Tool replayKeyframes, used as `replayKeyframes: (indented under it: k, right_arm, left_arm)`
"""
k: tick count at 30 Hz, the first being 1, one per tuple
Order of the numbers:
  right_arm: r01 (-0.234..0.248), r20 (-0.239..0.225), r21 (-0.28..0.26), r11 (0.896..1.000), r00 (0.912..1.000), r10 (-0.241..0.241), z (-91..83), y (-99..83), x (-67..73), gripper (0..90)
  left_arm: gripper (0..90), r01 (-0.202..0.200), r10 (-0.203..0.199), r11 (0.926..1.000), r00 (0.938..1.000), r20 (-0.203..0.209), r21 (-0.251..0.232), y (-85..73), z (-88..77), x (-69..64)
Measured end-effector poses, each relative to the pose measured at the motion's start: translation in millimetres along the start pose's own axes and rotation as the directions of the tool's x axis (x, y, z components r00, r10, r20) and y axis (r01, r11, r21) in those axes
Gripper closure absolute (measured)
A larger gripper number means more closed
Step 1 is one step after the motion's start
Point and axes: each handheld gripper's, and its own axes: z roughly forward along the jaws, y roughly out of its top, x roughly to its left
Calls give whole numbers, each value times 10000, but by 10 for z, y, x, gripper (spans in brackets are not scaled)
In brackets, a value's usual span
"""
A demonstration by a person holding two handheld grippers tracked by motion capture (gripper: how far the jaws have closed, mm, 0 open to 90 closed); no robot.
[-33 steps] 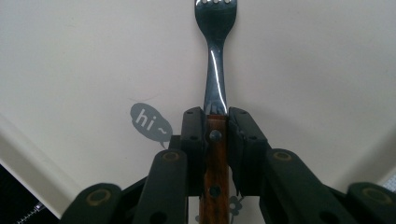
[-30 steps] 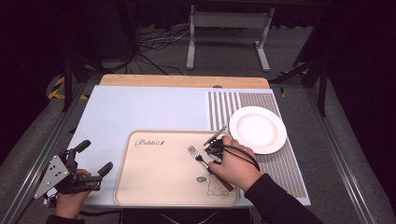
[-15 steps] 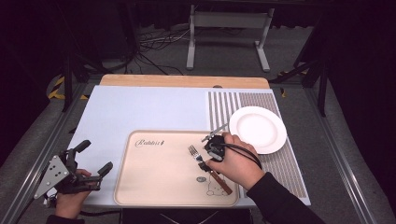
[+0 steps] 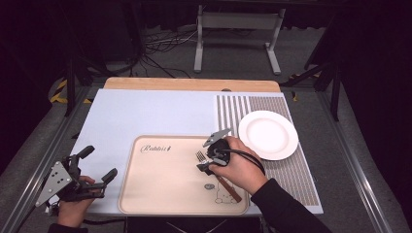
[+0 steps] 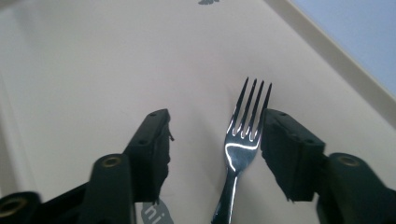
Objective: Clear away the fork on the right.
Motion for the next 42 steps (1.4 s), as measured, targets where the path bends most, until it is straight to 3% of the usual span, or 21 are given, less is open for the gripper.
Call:
replayKeyframes:
  k: [3, 4, 6, 8, 17, 26, 39, 42]
  right_arm:
    - [199, 55, 123, 9997, 9998, -200, 35, 16, -16, 636]
    - [303, -7, 293, 9991, 9995, -303, 62, 19, -22, 745]
    - [432, -52, 432, 9981, 9991, -430, 79, 17, -29, 791]
    - [698, -2, 822, 9942, 9975, -700, 137, 7, -38, 900]
    - [919, 32, 675, 9935, 9957, -923, 264, -30, -95, 900]
    - [897, -239, 536, 9945, 9958, -886, 361, -60, -97, 900]
    - [954, -226, 620, 9935, 9953, -942, 386, -57, -90, 900]
    - [962, -36, 677, 9931, 9954, -962, 378, -58, -109, 900]
  left_arm:
    - [0, -18, 18, 10000, 10000, -8, -9, 0, -2, 4]
    - [0, -15, 15, 10000, 10000, -8, -12, 0, -2, 4]
    - [0, 6, -6, 10000, 10000, -4, -8, 1, -2, 2]
    - [0, -9, 9, 10000, 10000, -1, -5, 1, -3, 1]
    - [0, -12, 12, 10000, 10000, 2, 4, 1, -1, 0]
    - [0, -12, 12, 10000, 10000, 2, 9, 0, 1, 0]
    - [0, -18, 18, 10000, 10000, 6, 10, 2, -3, -1]
    - [0, -5, 5, 10000, 10000, 1, 0, 1, -2, 0]
